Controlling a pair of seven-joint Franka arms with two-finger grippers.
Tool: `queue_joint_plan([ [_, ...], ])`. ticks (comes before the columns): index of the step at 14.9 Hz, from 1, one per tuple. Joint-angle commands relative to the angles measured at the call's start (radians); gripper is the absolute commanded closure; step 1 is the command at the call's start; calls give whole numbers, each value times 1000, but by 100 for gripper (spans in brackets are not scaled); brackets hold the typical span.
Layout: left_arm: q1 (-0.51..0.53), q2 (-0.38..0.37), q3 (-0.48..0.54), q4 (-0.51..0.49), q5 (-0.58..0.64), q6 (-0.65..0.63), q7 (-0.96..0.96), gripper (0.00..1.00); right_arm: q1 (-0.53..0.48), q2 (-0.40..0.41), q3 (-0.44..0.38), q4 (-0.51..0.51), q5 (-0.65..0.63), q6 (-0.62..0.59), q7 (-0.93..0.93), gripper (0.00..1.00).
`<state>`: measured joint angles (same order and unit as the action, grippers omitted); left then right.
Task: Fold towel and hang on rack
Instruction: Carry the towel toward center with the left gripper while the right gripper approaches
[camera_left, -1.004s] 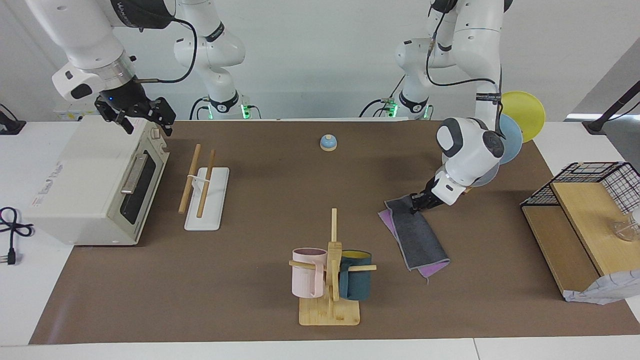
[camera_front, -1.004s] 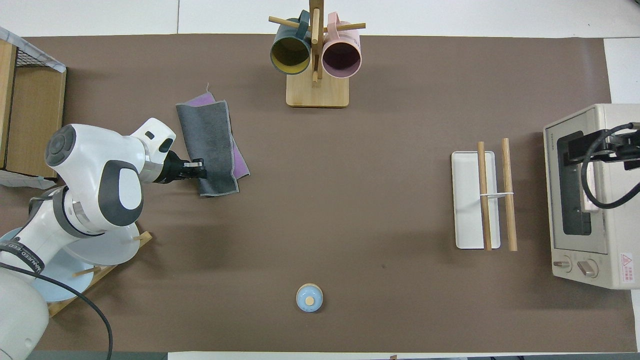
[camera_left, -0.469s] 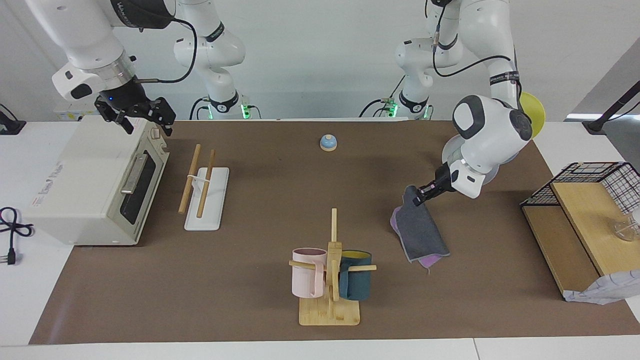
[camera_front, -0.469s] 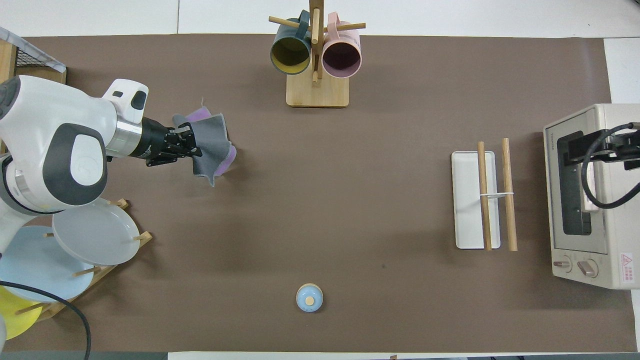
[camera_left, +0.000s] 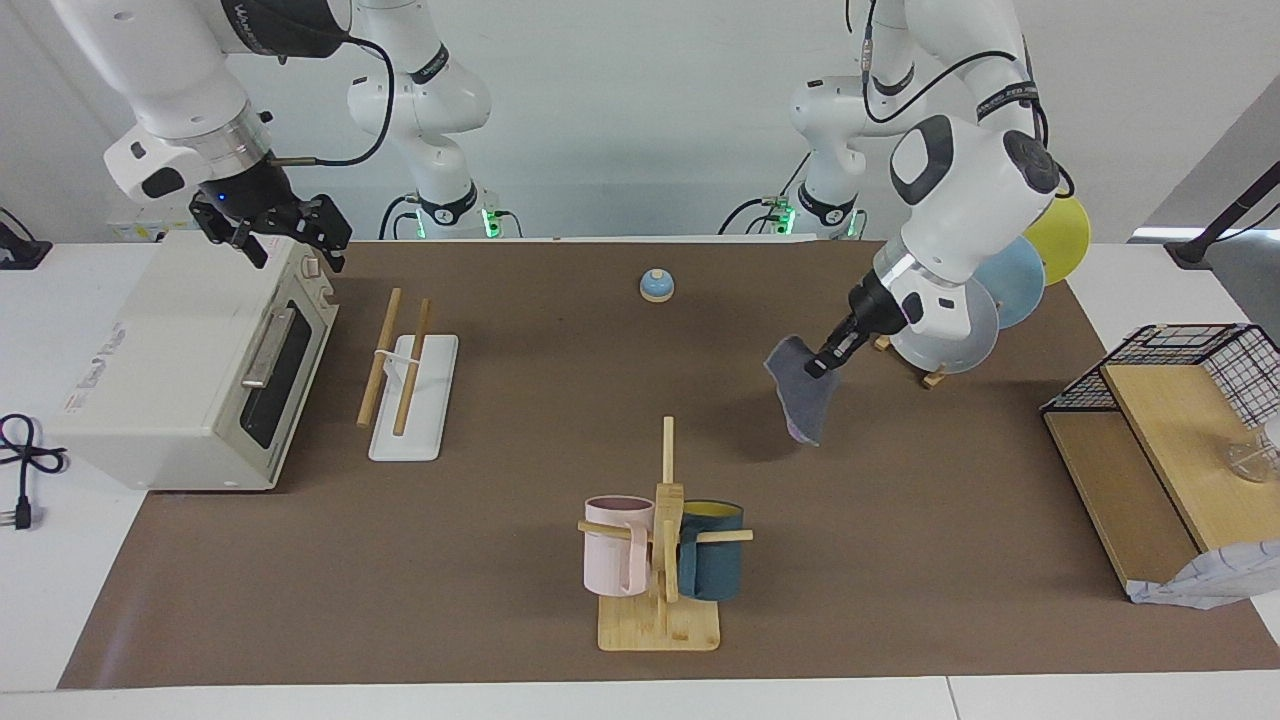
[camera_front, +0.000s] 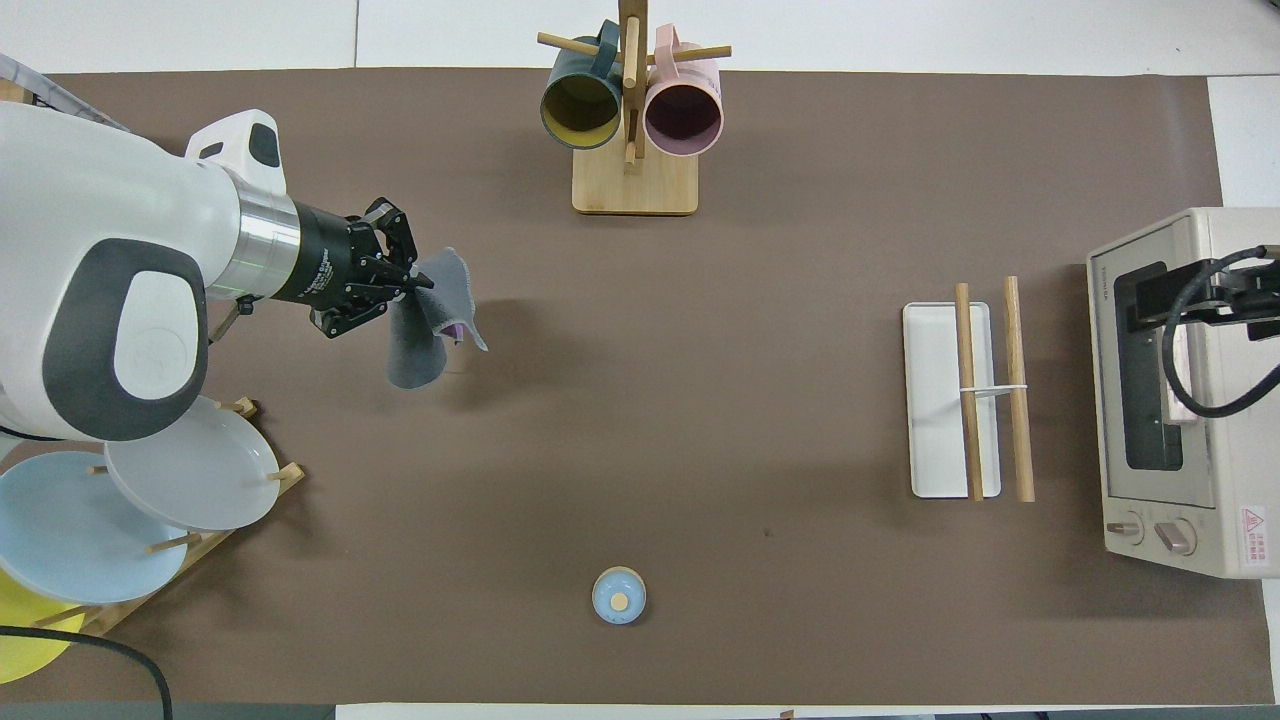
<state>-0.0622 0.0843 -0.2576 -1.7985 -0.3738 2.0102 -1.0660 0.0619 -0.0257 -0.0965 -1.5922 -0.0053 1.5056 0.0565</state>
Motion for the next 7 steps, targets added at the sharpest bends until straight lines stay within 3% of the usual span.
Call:
queue_joint_plan([
  [1,-5,-47,-49,18,18,-33,-269,100,-5,-40,3,-66,22,7,-21,0],
  [3,-5,-55,-93,42,18,-36,-438,100,18,-69,9,-124,31,16,-23,0],
  [7,-5,-55,-172,77,18,-13,-708,100,19,-114,8,-238,235,105,113,0],
])
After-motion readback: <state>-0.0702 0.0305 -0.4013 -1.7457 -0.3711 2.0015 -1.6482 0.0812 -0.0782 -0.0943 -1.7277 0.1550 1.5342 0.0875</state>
